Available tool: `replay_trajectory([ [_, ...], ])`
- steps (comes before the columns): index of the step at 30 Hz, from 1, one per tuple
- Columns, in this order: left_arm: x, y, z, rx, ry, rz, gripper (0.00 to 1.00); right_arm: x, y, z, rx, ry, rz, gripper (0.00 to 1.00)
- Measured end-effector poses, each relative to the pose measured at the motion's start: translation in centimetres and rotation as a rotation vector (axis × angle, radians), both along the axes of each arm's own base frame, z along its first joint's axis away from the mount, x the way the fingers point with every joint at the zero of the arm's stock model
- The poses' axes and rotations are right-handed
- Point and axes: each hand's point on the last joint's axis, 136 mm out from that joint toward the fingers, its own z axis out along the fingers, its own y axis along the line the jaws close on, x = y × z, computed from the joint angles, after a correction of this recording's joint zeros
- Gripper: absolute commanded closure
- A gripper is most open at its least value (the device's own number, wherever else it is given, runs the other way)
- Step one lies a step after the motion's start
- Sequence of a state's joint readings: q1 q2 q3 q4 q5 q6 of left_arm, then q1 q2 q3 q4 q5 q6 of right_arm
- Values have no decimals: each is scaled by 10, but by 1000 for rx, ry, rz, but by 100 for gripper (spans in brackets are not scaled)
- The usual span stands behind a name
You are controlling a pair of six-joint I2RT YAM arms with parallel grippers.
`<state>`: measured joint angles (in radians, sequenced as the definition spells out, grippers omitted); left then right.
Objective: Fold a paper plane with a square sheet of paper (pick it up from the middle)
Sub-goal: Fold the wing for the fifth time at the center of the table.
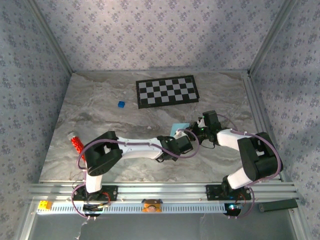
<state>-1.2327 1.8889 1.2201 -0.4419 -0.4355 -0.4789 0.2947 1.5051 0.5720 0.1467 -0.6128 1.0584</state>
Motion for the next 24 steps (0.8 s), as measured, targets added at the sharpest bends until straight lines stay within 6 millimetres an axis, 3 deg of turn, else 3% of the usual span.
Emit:
replay_trajectory([
  [8,0,-1,-1,-6,-4,-4,84,0,0,0,0,0,0,100],
  [24,1,-4,0,-16,-8,-7,81,0,0,0,0,0,-1,100],
])
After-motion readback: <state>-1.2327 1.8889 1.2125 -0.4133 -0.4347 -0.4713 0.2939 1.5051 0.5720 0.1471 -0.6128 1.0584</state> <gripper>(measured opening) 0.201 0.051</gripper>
